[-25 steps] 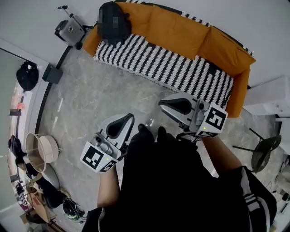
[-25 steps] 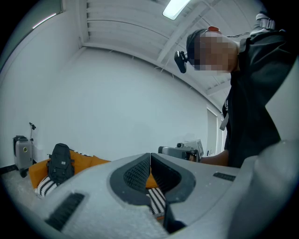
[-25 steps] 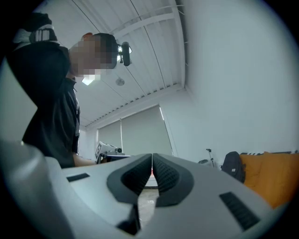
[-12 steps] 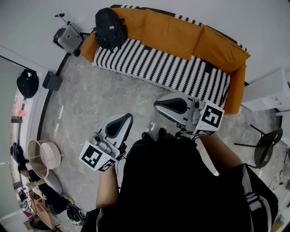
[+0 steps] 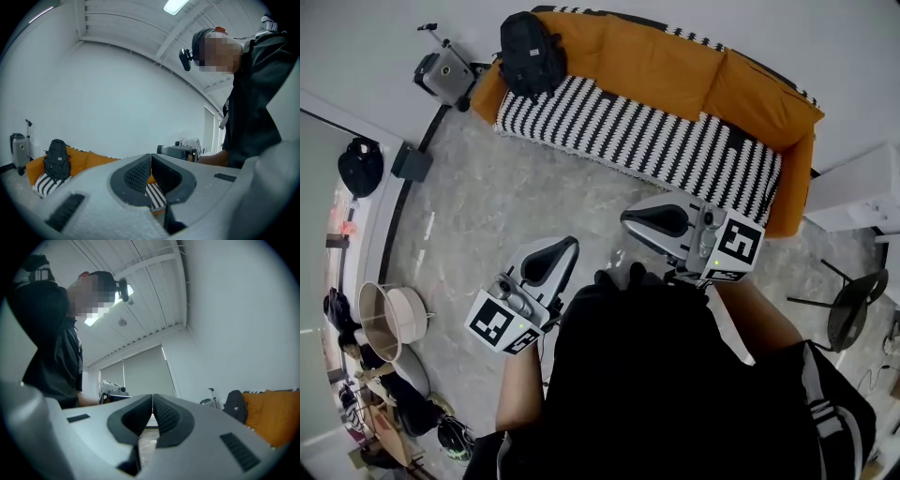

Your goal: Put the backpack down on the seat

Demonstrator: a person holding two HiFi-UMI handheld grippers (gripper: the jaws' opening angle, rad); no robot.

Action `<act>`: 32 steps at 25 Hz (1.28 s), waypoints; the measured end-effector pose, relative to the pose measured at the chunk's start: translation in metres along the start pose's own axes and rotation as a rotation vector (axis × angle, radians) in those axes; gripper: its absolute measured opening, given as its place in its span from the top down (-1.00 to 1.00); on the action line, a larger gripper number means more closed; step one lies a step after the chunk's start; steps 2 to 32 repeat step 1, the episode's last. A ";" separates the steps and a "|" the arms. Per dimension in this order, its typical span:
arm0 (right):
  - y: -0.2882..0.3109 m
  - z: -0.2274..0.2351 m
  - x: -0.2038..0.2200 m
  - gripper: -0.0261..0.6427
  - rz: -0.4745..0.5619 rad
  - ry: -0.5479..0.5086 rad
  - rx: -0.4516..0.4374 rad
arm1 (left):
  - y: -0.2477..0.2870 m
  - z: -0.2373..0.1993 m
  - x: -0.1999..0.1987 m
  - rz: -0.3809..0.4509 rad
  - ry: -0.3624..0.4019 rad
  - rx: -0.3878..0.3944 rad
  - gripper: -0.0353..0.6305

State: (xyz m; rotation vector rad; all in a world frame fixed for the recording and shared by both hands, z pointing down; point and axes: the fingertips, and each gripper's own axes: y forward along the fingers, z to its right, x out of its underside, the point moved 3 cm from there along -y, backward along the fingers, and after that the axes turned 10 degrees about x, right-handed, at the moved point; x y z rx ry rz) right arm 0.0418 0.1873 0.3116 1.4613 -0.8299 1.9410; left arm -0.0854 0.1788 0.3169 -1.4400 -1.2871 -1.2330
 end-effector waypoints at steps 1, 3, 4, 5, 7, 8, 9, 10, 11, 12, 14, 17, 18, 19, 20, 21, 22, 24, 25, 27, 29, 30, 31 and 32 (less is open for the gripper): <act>-0.003 0.002 0.001 0.83 -0.002 0.004 0.001 | 0.002 0.000 0.001 -0.002 -0.003 0.000 0.82; -0.003 0.002 0.001 0.83 -0.002 0.004 0.001 | 0.002 0.000 0.001 -0.002 -0.003 0.000 0.82; -0.003 0.002 0.001 0.83 -0.002 0.004 0.001 | 0.002 0.000 0.001 -0.002 -0.003 0.000 0.82; -0.003 0.002 0.001 0.83 -0.002 0.004 0.001 | 0.002 0.000 0.001 -0.002 -0.003 0.000 0.82; -0.003 0.002 0.001 0.83 -0.002 0.004 0.001 | 0.002 0.000 0.001 -0.002 -0.003 0.000 0.82; -0.003 0.002 0.001 0.83 -0.002 0.004 0.001 | 0.002 0.000 0.001 -0.002 -0.003 0.000 0.82; -0.003 0.002 0.001 0.83 -0.002 0.004 0.001 | 0.002 0.000 0.001 -0.002 -0.003 0.000 0.82; -0.003 0.002 0.001 0.83 -0.002 0.004 0.001 | 0.002 0.000 0.001 -0.002 -0.003 0.000 0.82; -0.003 0.002 0.001 0.83 -0.002 0.004 0.001 | 0.002 0.000 0.001 -0.002 -0.003 0.000 0.82; -0.003 0.002 0.001 0.83 -0.002 0.004 0.001 | 0.002 0.000 0.001 -0.002 -0.003 0.000 0.82; -0.003 0.002 0.001 0.83 -0.002 0.004 0.001 | 0.002 0.000 0.001 -0.002 -0.003 0.000 0.82; -0.003 0.002 0.001 0.83 -0.002 0.004 0.001 | 0.002 0.000 0.001 -0.002 -0.003 0.000 0.82; -0.003 0.002 0.001 0.83 -0.002 0.004 0.001 | 0.002 0.000 0.001 -0.002 -0.003 0.000 0.82; -0.003 0.002 0.001 0.83 -0.002 0.004 0.001 | 0.002 0.000 0.001 -0.002 -0.003 0.000 0.82; -0.003 0.002 0.001 0.83 -0.002 0.004 0.001 | 0.002 0.000 0.001 -0.002 -0.003 0.000 0.82; -0.003 0.002 0.001 0.83 -0.002 0.004 0.001 | 0.002 0.000 0.001 -0.002 -0.003 0.000 0.82; -0.003 0.002 0.001 0.83 -0.002 0.004 0.001 | 0.002 0.000 0.001 -0.002 -0.003 0.000 0.82; -0.003 0.002 0.001 0.83 -0.002 0.004 0.001 | 0.002 0.000 0.001 -0.002 -0.003 0.000 0.82; -0.003 0.002 0.001 0.83 -0.002 0.004 0.001 | 0.002 0.000 0.001 -0.002 -0.003 0.000 0.82; -0.003 0.002 0.001 0.83 -0.002 0.004 0.001 | 0.002 0.000 0.001 -0.002 -0.003 0.000 0.82; -0.003 0.002 0.001 0.83 -0.002 0.004 0.001 | 0.002 0.000 0.001 -0.002 -0.003 0.000 0.82; -0.003 0.002 0.001 0.83 -0.002 0.004 0.001 | 0.002 0.000 0.001 -0.002 -0.003 0.000 0.82; -0.003 0.002 0.001 0.83 -0.002 0.004 0.001 | 0.002 0.000 0.001 -0.002 -0.003 0.000 0.82; -0.003 0.002 0.001 0.83 -0.002 0.004 0.001 | 0.002 0.000 0.001 -0.002 -0.003 0.000 0.82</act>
